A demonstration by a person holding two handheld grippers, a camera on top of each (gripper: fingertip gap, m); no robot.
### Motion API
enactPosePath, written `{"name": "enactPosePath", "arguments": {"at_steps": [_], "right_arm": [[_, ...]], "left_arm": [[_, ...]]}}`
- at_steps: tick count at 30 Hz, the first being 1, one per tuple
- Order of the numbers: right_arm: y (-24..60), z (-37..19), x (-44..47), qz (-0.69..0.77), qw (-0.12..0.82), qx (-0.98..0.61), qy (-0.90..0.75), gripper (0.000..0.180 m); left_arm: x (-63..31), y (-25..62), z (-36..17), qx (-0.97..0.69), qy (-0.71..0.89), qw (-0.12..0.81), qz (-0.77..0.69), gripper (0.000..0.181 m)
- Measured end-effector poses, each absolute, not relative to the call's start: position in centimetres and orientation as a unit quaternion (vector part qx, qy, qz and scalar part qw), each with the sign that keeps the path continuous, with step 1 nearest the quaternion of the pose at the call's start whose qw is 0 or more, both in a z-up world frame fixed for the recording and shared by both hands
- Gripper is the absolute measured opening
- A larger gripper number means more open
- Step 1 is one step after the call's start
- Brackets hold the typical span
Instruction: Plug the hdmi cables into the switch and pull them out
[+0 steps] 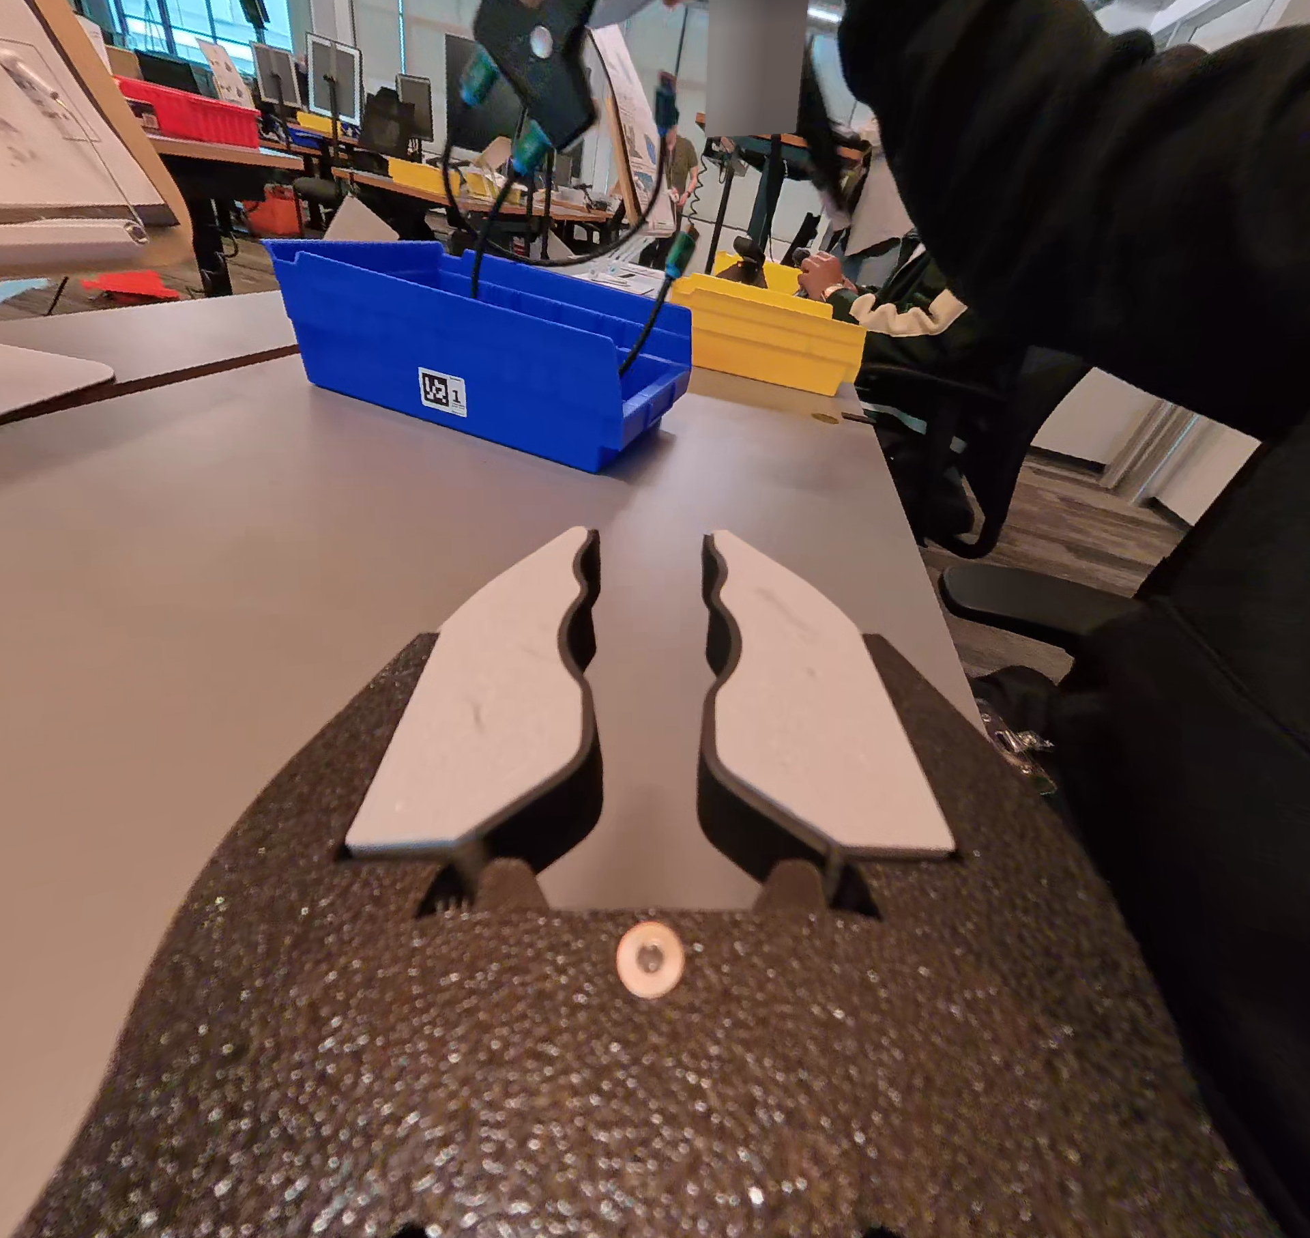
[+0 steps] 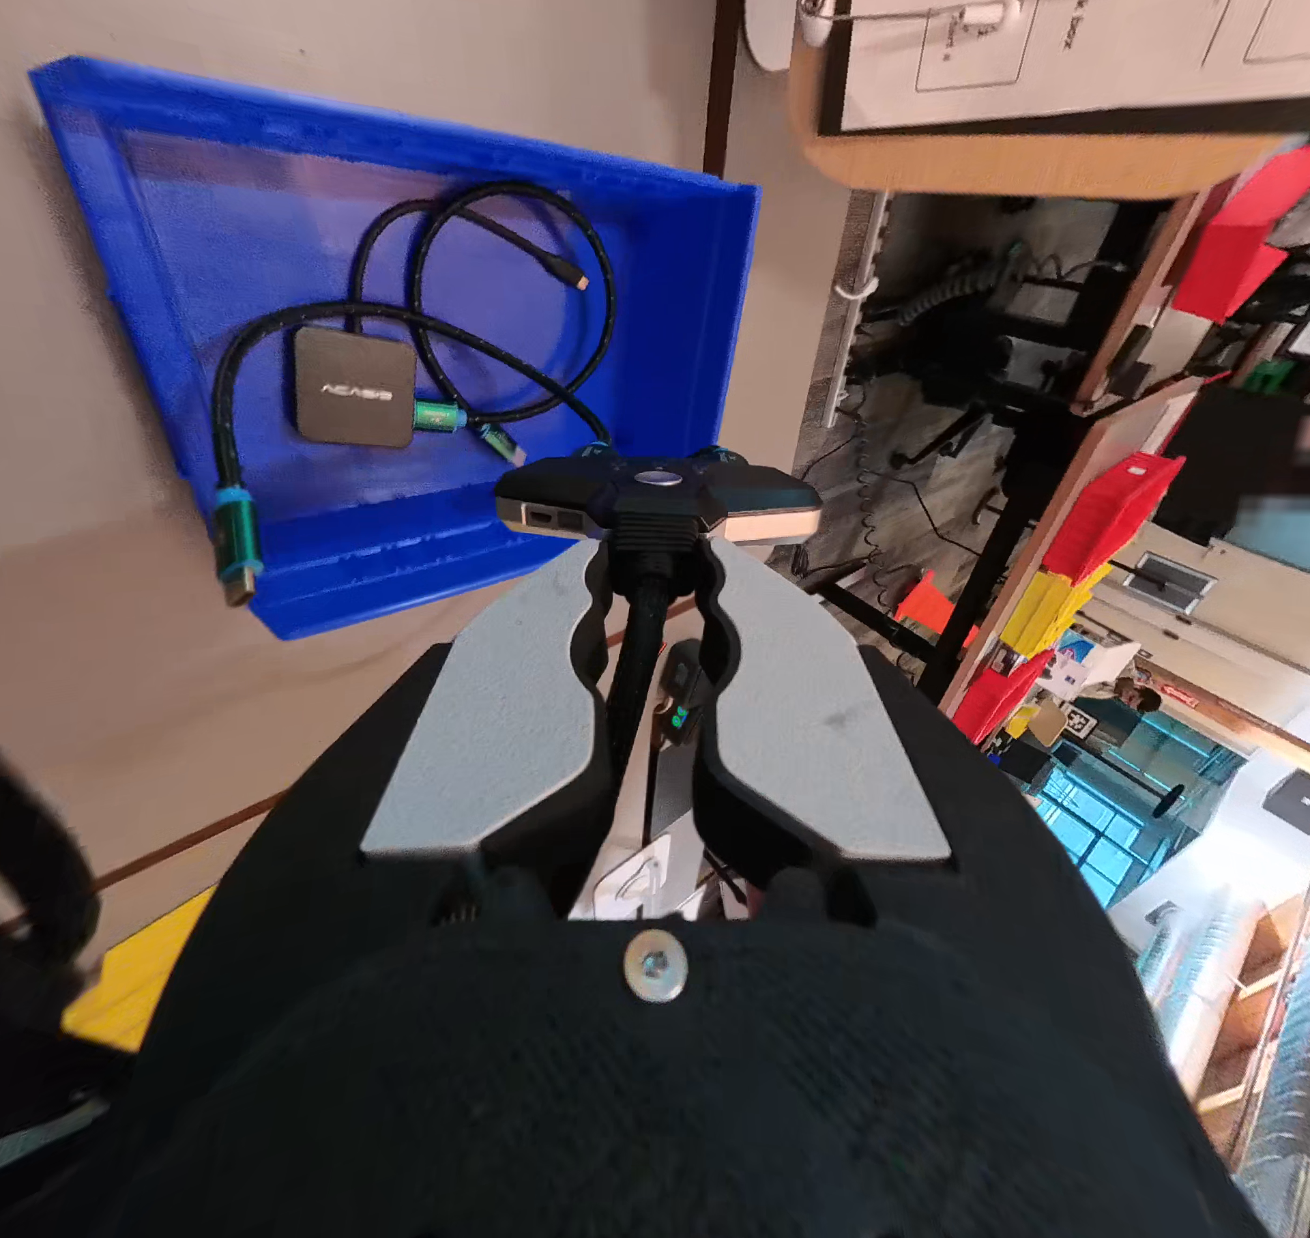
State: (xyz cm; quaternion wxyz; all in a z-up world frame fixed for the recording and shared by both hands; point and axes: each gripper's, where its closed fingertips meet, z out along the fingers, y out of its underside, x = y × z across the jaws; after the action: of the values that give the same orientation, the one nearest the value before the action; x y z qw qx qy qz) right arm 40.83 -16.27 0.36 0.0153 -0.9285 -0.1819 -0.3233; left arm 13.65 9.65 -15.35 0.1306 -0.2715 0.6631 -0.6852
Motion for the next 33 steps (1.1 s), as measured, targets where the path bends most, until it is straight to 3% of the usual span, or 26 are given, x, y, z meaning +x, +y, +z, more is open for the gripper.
{"name": "enactPosePath", "arguments": {"at_steps": [9, 14, 19, 25, 33], "right_arm": [[-10.6, -0.4, 45.5, -0.307, 0.104, -0.938, -0.118, 0.023], [-11.9, -3.9, 47.8, -0.300, 0.145, -0.941, -0.055, 0.022], [-14.6, -5.5, 50.1, -0.299, 0.271, -0.912, 0.067, 0.023], [-17.6, -8.6, 51.0, -0.384, 0.291, -0.871, 0.094, 0.023], [-20.0, -11.6, 51.4, -0.437, 0.209, -0.872, 0.076, 0.023]], "left_arm": [[13.3, 9.6, -16.2, -0.274, 0.661, 0.107, -0.690, 0.027], [13.4, 10.2, -15.7, -0.280, 0.639, 0.103, -0.709, 0.027], [13.3, 10.2, -15.5, -0.279, 0.634, 0.098, -0.714, 0.027], [13.0, 9.3, -15.7, -0.270, 0.645, 0.087, -0.709, 0.027], [13.1, 9.0, -15.7, -0.276, 0.640, 0.076, -0.713, 0.027]]}}
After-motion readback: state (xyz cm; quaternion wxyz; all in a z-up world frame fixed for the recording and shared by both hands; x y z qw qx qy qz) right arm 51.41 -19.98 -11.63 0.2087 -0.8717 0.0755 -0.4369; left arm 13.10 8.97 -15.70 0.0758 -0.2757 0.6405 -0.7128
